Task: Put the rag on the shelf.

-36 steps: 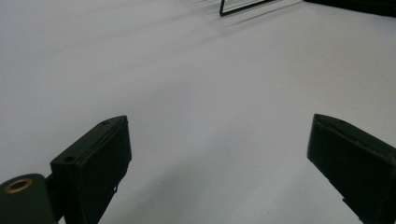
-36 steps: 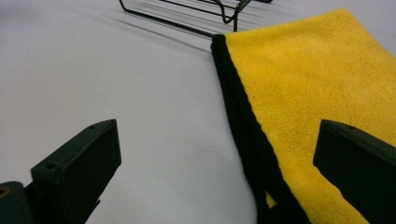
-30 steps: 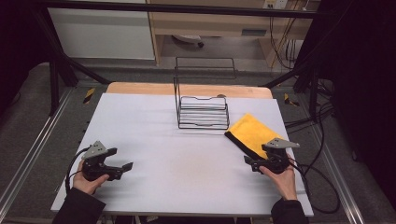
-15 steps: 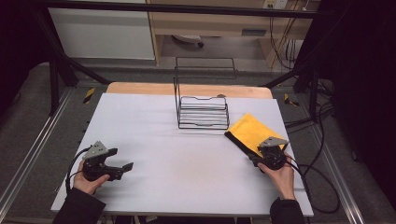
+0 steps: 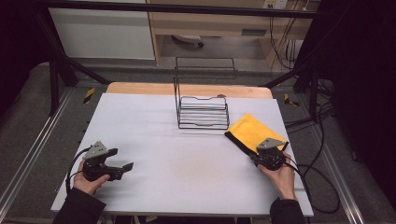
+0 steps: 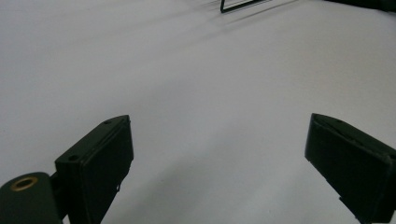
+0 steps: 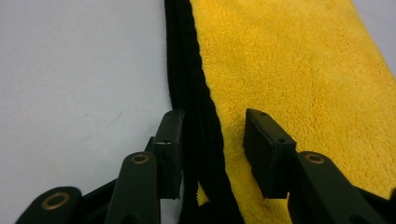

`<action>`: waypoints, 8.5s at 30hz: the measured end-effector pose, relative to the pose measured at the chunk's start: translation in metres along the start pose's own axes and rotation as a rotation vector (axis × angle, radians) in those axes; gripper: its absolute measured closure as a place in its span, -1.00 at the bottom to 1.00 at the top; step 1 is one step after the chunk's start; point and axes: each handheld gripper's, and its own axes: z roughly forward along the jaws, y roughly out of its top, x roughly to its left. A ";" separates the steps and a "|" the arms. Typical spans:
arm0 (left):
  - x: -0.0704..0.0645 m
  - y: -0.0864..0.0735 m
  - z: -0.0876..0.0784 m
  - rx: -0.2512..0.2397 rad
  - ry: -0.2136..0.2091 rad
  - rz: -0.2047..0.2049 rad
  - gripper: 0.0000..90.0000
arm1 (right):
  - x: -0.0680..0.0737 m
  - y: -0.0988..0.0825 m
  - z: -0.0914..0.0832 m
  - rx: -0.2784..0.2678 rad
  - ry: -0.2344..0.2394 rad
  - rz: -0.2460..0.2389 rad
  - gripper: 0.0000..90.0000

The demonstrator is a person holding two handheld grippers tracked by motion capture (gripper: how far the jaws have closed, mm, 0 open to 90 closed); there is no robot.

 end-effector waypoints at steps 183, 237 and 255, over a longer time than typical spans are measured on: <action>-0.075 0.075 0.088 0.103 -0.024 0.031 -0.83 | 0.044 0.009 -0.020 -0.217 0.261 0.173 -0.89; -0.096 0.110 0.206 0.232 -0.051 -0.071 0.36 | 0.043 0.009 -0.021 -0.209 0.279 0.174 -0.89; -0.105 0.113 0.208 0.258 -0.021 -0.020 0.64 | 0.040 0.021 -0.013 -0.215 0.277 0.185 -0.94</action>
